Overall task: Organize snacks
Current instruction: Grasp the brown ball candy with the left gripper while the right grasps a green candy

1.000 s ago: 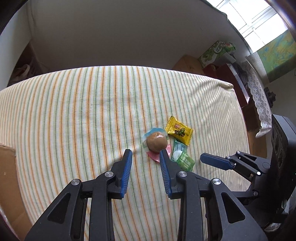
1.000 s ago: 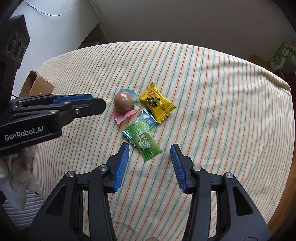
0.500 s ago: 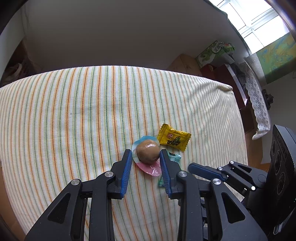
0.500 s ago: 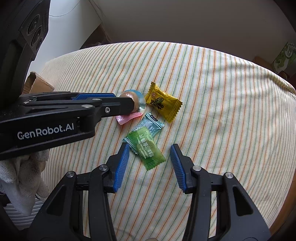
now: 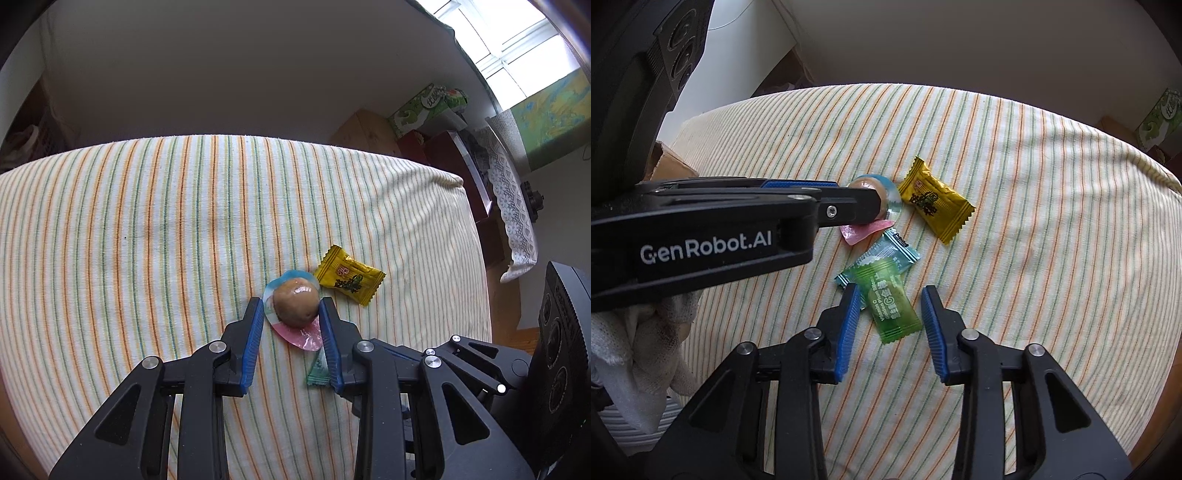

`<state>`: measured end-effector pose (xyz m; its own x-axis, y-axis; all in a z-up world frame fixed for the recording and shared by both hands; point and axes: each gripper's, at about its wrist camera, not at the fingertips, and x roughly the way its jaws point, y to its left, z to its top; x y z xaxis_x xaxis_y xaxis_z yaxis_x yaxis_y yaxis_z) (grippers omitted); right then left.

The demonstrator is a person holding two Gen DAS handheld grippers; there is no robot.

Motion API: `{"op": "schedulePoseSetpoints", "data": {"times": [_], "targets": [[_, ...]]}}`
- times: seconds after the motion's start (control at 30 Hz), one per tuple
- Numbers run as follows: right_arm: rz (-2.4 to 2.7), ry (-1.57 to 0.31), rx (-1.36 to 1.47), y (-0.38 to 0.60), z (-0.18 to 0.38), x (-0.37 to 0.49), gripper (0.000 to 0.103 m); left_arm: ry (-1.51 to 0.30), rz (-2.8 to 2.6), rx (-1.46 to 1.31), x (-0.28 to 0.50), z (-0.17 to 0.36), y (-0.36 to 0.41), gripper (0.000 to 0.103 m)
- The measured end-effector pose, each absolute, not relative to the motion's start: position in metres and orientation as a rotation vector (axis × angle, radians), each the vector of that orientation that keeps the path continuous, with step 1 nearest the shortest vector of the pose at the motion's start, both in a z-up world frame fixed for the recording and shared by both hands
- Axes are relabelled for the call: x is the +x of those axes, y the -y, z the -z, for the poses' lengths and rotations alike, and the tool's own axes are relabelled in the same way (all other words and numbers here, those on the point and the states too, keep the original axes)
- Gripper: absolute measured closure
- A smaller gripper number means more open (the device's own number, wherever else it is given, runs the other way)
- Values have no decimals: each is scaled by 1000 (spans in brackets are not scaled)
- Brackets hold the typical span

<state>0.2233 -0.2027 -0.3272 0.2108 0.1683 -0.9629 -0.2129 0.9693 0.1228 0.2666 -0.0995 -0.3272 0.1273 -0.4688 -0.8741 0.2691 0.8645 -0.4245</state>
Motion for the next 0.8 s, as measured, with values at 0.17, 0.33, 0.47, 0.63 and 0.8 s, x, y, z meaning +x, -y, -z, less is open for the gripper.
{"op": "schedulePoseSetpoints", "data": {"times": [0.17, 0.33, 0.47, 0.63, 0.8], "targets": [[-261, -1334, -34, 211, 325, 221, 80, -1332, 540, -162, 265, 326, 100, 74], [-258, -1329, -28, 215, 324, 219, 80, -1329, 543, -144, 263, 325, 102, 75], [-253, -1322, -21, 220, 321, 216, 80, -1323, 548, -130, 262, 324, 103, 75], [-251, -1313, -12, 229, 313, 213, 80, -1306, 547, -142, 261, 318, 98, 78], [-256, -1322, -7, 231, 312, 214, 80, -1339, 561, -115, 264, 322, 105, 78]]}}
